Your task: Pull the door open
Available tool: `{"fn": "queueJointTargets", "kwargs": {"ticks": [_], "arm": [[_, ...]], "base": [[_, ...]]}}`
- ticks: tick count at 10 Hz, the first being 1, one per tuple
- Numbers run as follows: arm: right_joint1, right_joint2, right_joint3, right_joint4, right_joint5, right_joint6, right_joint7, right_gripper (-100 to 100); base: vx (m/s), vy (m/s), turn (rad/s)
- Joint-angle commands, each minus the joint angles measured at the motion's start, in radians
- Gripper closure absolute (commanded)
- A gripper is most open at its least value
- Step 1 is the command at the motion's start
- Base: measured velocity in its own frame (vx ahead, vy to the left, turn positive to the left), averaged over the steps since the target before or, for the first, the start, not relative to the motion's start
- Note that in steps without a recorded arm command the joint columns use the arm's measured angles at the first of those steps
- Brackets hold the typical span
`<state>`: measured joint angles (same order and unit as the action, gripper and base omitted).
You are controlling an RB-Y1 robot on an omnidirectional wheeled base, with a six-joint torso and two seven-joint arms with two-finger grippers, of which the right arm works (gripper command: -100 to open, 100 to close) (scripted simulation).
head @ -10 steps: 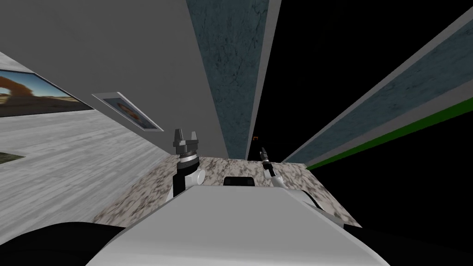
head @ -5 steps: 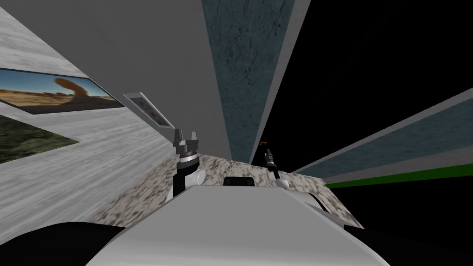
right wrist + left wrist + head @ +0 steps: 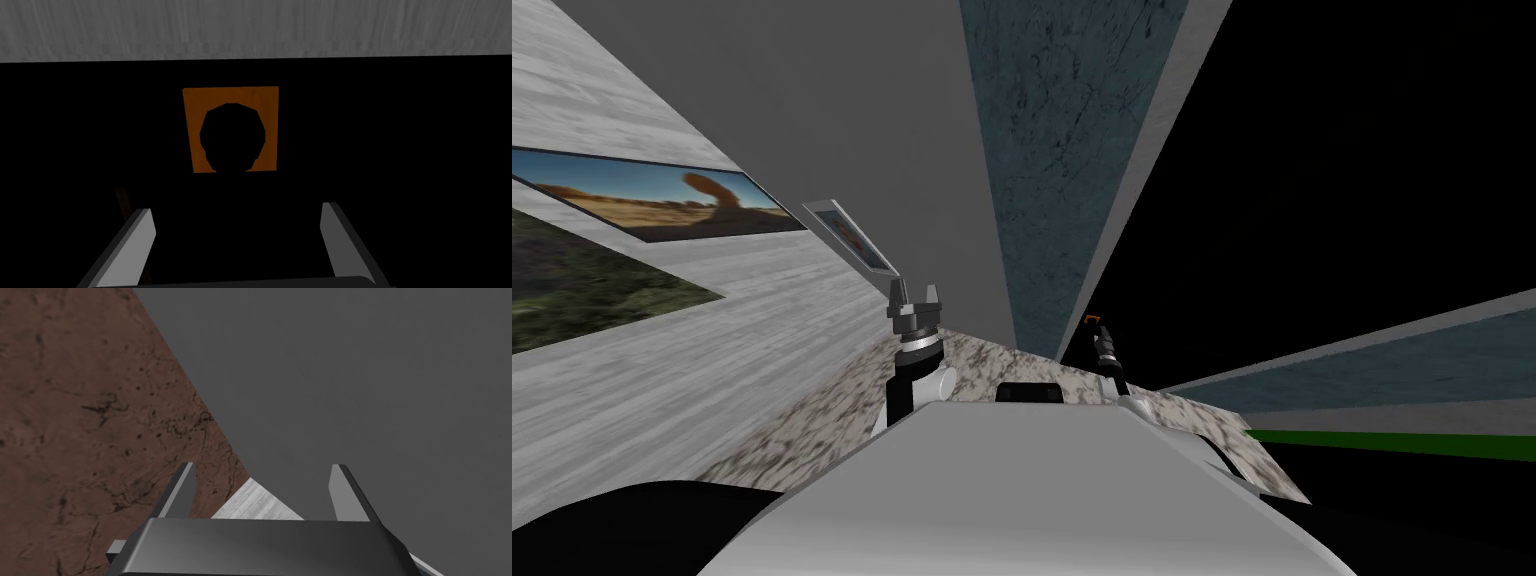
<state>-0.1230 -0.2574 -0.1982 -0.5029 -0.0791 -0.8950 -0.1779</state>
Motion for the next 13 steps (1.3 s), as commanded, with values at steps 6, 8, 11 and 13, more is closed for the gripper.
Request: {"fn": "queueJointTargets", "kwargs": {"ticks": [6, 8, 11, 13], "arm": [[-0.006, -0.009, -0.007, 0.024, -0.009, -0.009, -0.002, 100], [-0.006, -0.009, -0.007, 0.024, -0.009, -0.009, -0.002, 100], [0.003, -0.021, 0.011, 0.021, 0.004, -0.016, -0.027, 100], [0.012, -0.033, 0.029, 0.017, 0.017, -0.025, -0.05, 100]], "base": [[0.024, -0.008, 0.027], [0.0, 0.0, 0.0], [-0.102, -0.016, 0.073], [-0.2, -0.035, 0.092]]}}
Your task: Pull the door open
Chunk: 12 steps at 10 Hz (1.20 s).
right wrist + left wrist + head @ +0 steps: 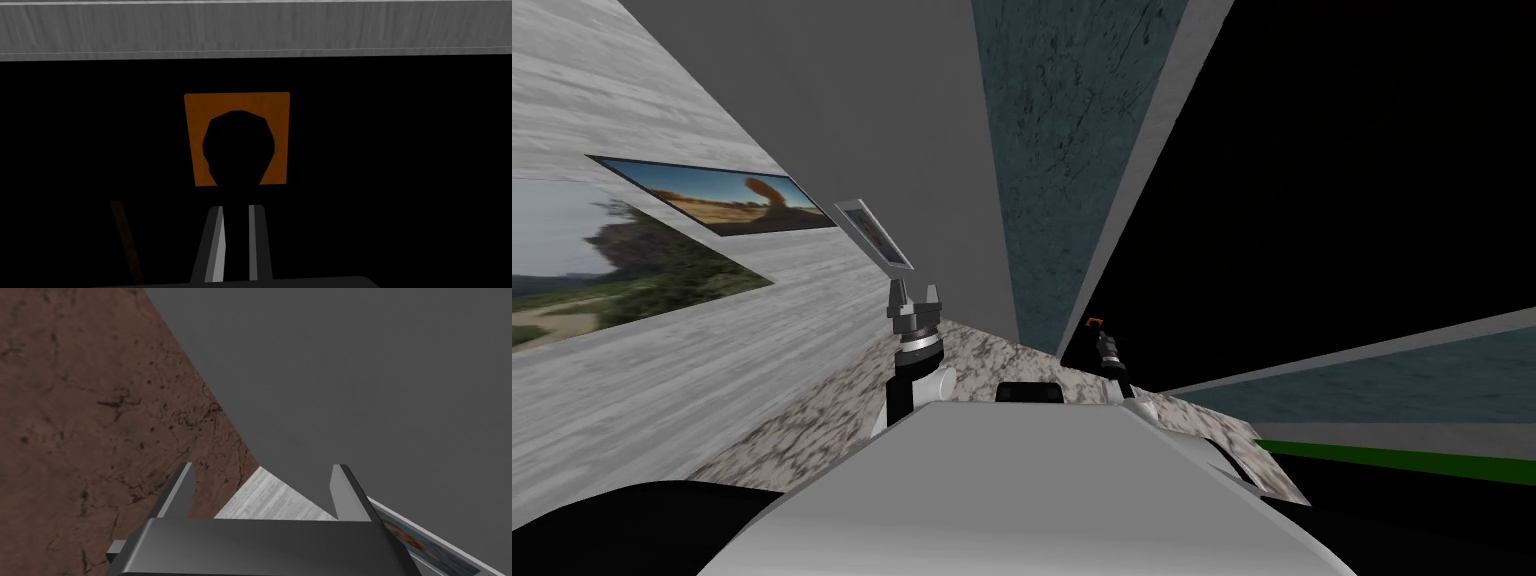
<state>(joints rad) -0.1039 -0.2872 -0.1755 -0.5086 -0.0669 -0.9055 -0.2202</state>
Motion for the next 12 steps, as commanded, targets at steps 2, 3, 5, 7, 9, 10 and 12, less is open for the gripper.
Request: {"fn": "queueJointTargets", "kwargs": {"ticks": [2, 3, 5, 7, 9, 10, 12], "arm": [[0.003, -0.016, 0.026, 0.019, 0.018, -0.024, -0.034, 100], [0.007, -0.022, 0.035, 0.017, 0.025, -0.029, -0.046, 100], [0.016, -0.034, 0.053, 0.013, 0.038, -0.037, -0.07, 100], [0.029, -0.038, 0.068, 0.009, 0.049, -0.047, -0.086, 100], [0.036, -0.049, 0.08, 0.01, 0.058, -0.063, -0.103, 100], [0.041, -0.057, 0.09, 0.011, 0.065, -0.074, -0.116, 100], [0.052, -0.072, 0.108, 0.013, 0.079, -0.096, -0.141, 100]], "base": [[-0.205, -0.063, 0.103], [-0.216, -0.033, 0.125], [-0.207, -0.054, 0.099], [-0.133, -0.03, 0.071], [-0.185, -0.049, 0.081], [-0.204, -0.043, 0.086], [-0.213, -0.023, 0.072]]}}
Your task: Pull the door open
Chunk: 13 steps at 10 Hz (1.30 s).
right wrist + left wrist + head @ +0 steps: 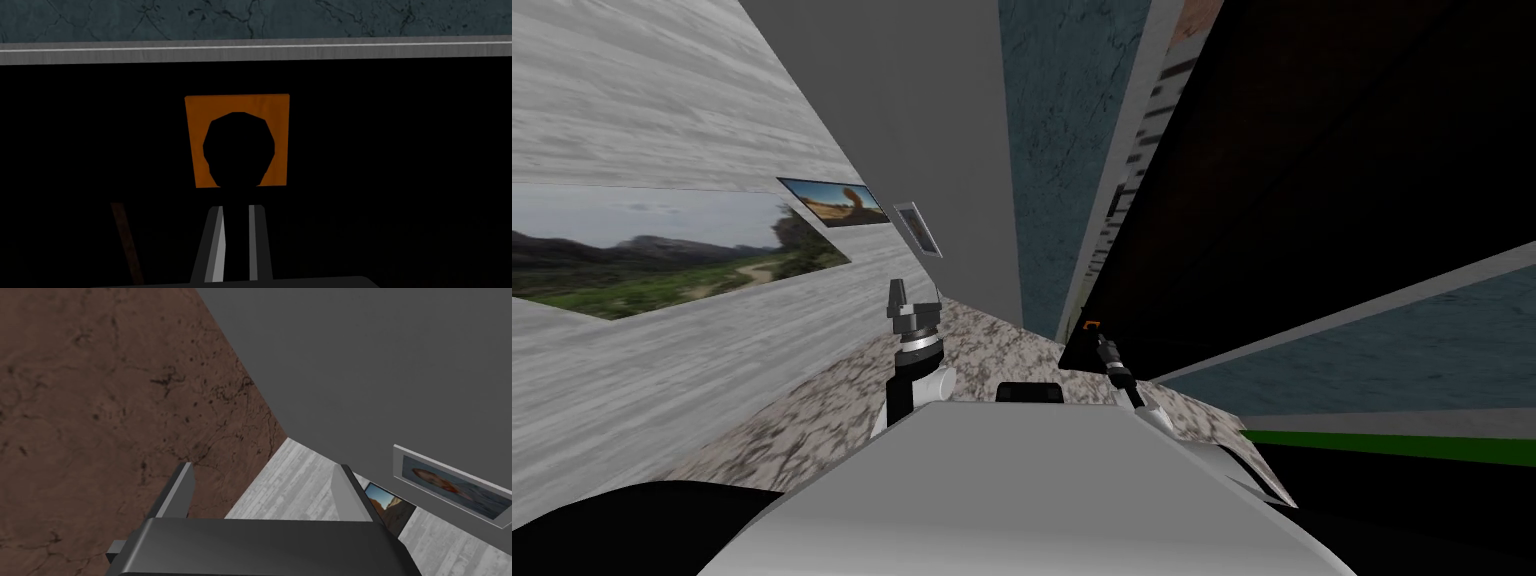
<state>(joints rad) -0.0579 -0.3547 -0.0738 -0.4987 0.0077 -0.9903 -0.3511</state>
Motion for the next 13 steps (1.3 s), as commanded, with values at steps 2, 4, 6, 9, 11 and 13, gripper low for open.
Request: {"fn": "queueJointTargets", "kwargs": {"ticks": [2, 4, 6, 9, 11, 13], "arm": [[0.017, -0.021, 0.025, 0.005, 0.019, -0.035, -0.036, 100], [0.03, -0.028, 0.032, 0.015, 0.026, -0.06, -0.047, 100], [0.03, -0.028, 0.032, 0.015, 0.026, -0.06, -0.047, 100], [0.053, -0.048, 0.044, 0.021, 0.037, -0.101, -0.07, 100], [0.077, -0.068, 0.056, 0.028, 0.048, -0.145, -0.094, 100], [0.092, -0.081, 0.064, 0.032, 0.056, -0.173, -0.11, 100]], "base": [[-0.224, -0.069, 0.091], [-0.124, -0.034, 0.079], [-0.109, -0.041, 0.042], [-0.088, -0.032, 0.073], [-0.156, -0.065, 0.138], [-0.191, -0.041, 0.081]]}}
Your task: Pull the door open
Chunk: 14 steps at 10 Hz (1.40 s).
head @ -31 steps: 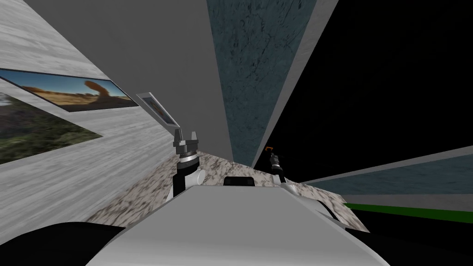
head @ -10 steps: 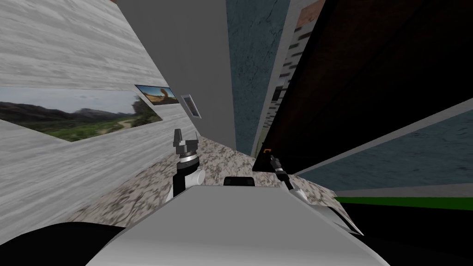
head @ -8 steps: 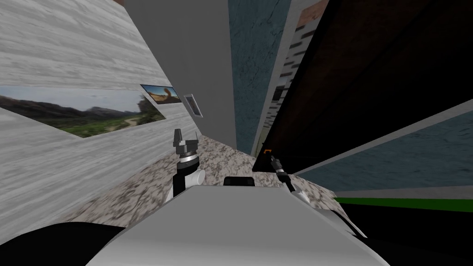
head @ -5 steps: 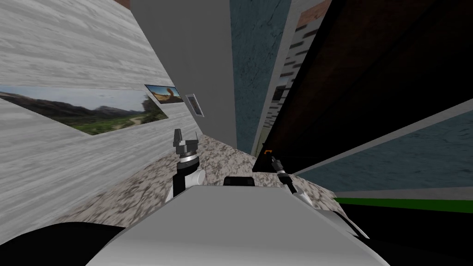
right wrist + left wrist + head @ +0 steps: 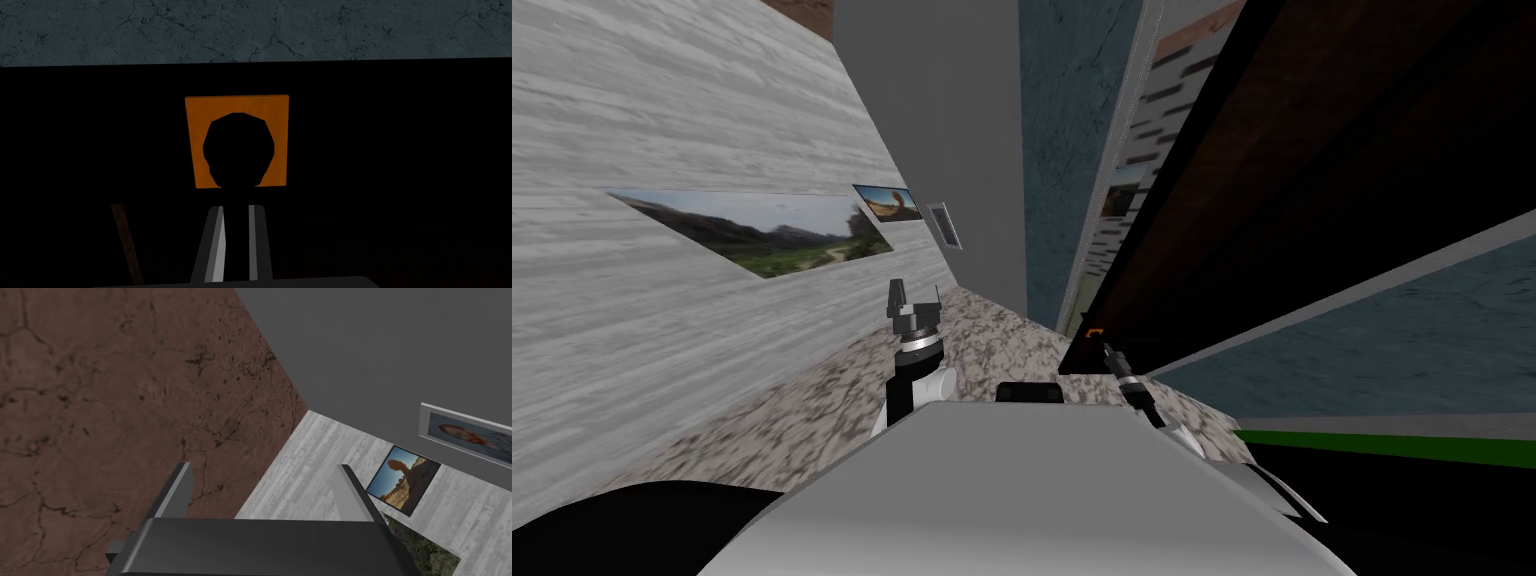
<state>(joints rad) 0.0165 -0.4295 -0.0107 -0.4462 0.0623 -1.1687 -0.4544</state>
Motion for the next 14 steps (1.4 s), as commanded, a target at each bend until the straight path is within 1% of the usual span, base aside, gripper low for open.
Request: {"fn": "queueJointTargets", "kwargs": {"ticks": [1, 2, 3, 4, 8, 9, 12, 13, 14], "arm": [[0.028, -0.015, 0.006, -0.017, 0.006, -0.014, -0.017, 100], [0.013, -0.008, 0.005, -0.004, 0.005, -0.01, -0.009, 100], [0.028, -0.013, 0.008, 0.005, 0.009, -0.034, -0.016, 100], [0.031, -0.015, 0.008, 0.008, 0.01, -0.041, -0.017, 100], [0.064, -0.035, 0.01, 0.031, 0.018, -0.109, -0.034, 100], [0.068, -0.037, 0.011, 0.033, 0.019, -0.117, -0.036, 100], [0.088, -0.049, 0.012, 0.047, 0.024, -0.158, -0.045, 100], [0.088, -0.042, 0.015, 0.039, 0.025, -0.146, -0.043, 100], [0.079, -0.04, 0.036, 0.028, 0.012, -0.128, -0.037, 100]], "base": [[-0.193, -0.059, 0.087], [-0.091, -0.026, 0.018], [-0.125, -0.034, 0.172], [-0.182, -0.087, 0.15], [-0.202, -0.101, 0.186], [-0.167, -0.061, 0.127], [-0.161, -0.065, 0.14], [-0.077, -0.026, 0.032], [-0.163, -0.052, 0.107]]}}
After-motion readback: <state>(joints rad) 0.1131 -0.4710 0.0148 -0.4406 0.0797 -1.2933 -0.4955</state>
